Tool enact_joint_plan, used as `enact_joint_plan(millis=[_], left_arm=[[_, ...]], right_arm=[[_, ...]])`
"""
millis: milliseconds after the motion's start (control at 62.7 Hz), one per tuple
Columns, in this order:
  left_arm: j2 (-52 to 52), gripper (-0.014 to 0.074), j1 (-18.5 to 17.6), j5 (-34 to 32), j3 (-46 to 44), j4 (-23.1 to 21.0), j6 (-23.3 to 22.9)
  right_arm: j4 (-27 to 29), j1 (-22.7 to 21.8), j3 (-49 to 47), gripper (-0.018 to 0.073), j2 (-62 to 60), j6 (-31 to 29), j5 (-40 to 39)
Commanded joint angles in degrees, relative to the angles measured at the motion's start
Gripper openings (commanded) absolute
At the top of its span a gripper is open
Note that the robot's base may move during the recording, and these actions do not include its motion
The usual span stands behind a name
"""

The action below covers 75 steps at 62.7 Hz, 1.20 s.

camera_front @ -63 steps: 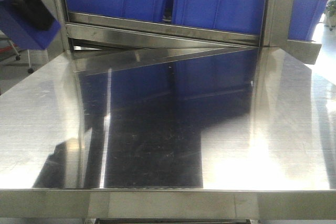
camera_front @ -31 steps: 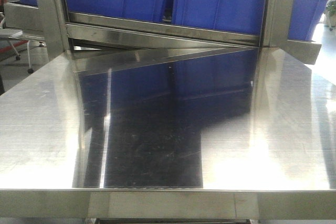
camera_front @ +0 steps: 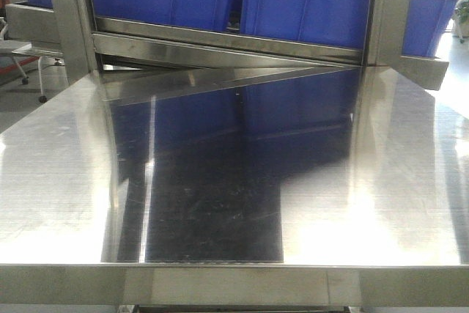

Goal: Pick and sort blue part to right shelf

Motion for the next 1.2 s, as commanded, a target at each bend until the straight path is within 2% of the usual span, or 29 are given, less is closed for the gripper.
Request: enact_joint_plan(millis=[0, 239, 1181], left_arm=[[-3.21, 0.0335, 0.01, -4.67, -1.71, 0.39, -0.51], [-8.76, 0.0335, 0.01, -4.41, -1.71, 0.39, -0.51], [-8.86, 0.0335, 0.01, -4.41, -1.71, 0.39, -0.51]], right_arm=[[-0.52, -0.52, -1.74, 0.0455, 0.25, -0.62, -5.51], [-0.52, -0.52, -1.74, 0.0455, 0.25, -0.62, -5.51], [-0.52, -0.52, -1.74, 0.0455, 0.25, -0.62, -5.51]])
